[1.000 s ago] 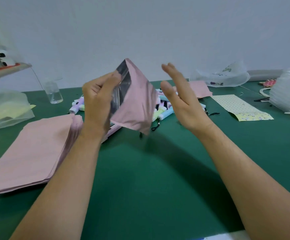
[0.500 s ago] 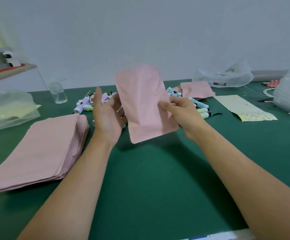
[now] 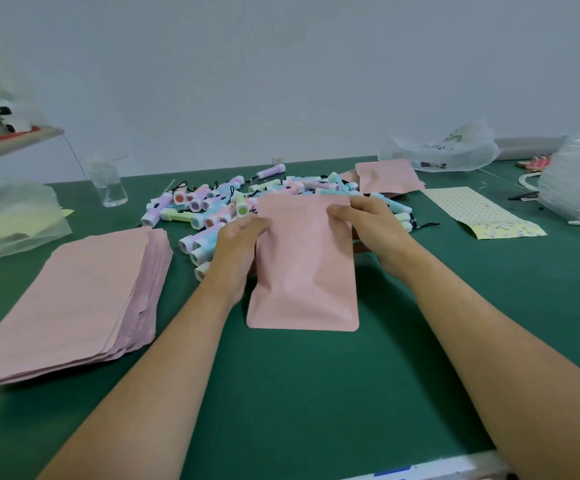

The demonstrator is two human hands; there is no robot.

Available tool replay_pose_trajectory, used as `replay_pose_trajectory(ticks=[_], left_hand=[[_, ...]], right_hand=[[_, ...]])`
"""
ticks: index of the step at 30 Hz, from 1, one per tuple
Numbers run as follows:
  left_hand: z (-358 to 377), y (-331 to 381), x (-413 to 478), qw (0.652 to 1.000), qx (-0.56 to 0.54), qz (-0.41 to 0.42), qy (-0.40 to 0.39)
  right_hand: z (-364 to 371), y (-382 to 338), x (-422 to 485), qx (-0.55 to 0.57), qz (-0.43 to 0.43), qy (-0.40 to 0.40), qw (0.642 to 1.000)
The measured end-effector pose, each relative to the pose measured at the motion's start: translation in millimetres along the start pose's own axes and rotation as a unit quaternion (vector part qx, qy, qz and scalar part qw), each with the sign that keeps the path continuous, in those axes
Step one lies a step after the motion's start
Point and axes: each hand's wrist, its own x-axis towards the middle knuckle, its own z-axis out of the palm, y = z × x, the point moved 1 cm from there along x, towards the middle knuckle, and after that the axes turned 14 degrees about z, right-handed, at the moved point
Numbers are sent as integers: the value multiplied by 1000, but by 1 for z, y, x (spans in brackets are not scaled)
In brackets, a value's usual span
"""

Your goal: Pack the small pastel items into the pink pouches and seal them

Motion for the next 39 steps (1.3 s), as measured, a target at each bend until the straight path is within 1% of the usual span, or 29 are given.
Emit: replay_pose_trajectory(ticks=[3,5,8,14,17,19,22,25,29,33,37,39], left_hand=[[-6,1,2,999,-29,-38,11],[-9,0,3,998,-30,-52,-9],[-9,-1,2,997,-27,-56,-38],[-9,-1,1,997,-24,-58,-52],[-7,-1,0,996,8,-55,-72],[-7,-1,-1,995,18,-59,-80],[-6,-1,0,996,17,-47,-76],[-4,-3,1,996,22,-39,-77],[-2,-4,6,996,50,-20,-70],[1,-8,8,996,63,33,-58],[4,-7,5,990,76,46,-107],[4,-5,5,990,68,39,-113]], right_hand=[[0,2,1,-21,15,-21,999],[1,3,1,-43,9,-6,999],[2,3,1,-54,-15,9,998],[3,2,0,-26,-21,-34,999],[7,4,-3,-65,-18,-57,996],[10,6,-5,-83,-19,-60,995],[13,6,-5,-83,-24,-40,995],[14,4,-4,-108,-42,-7,993],[17,6,-3,-137,-54,8,989],[12,7,1,-139,-51,-26,989],[6,4,0,-182,-85,-28,979],[7,2,0,-213,-103,-23,971]])
